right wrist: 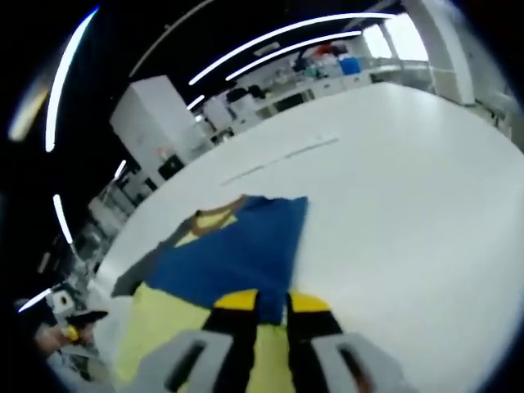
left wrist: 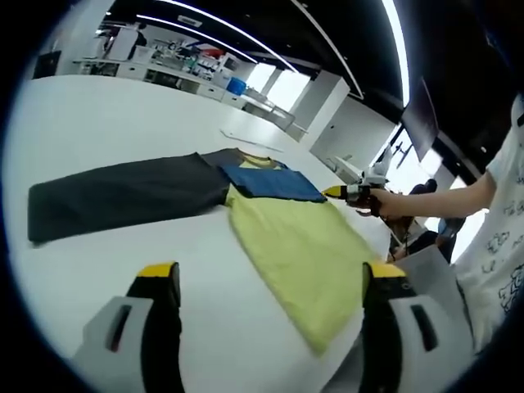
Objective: Fold the garment on the visible template until the final outline fits inside the template.
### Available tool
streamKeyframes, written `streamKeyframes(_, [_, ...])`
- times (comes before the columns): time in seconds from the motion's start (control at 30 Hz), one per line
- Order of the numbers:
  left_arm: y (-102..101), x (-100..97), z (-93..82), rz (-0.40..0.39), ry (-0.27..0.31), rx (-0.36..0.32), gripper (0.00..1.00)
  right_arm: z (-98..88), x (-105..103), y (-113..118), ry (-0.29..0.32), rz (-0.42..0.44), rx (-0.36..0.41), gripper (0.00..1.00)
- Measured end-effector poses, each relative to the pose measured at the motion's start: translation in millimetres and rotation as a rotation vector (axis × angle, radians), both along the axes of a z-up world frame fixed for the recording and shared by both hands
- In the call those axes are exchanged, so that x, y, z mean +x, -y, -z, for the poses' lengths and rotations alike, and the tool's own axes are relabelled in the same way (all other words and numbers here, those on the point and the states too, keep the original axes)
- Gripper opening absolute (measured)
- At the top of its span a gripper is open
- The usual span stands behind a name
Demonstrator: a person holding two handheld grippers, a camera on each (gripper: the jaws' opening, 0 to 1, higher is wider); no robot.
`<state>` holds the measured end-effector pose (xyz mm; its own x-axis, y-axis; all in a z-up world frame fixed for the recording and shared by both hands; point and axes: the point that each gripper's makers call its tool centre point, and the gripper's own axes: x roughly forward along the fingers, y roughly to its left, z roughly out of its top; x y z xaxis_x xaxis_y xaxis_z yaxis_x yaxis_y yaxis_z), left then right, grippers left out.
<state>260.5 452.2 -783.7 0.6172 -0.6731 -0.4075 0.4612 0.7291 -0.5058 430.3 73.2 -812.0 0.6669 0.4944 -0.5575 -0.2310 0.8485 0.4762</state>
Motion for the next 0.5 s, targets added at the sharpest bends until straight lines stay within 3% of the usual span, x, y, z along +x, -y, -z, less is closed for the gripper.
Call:
streamKeyframes(0.1, [-4,2.1,-1.1,-0.009,0.004,-0.003,0.90,-16.8,-3,-10,0.057,-0.048,0.043,0.36])
streamKeyframes(0.3, [-11,5.4,-3.3,-0.018,0.011,0.003,0.90,-27.0,-24,-21,0.103,-0.166,-0.013,0.65])
streamKeyframes(0.43, [-15,7.0,-6.0,-0.019,0.017,0.012,0.90,-36.0,-41,-28,0.125,-0.206,-0.047,0.77])
streamKeyframes(0.5, [-18,7.7,-6.0,-0.020,0.019,0.017,0.90,-38.1,-39,-24,0.155,-0.226,-0.067,0.88])
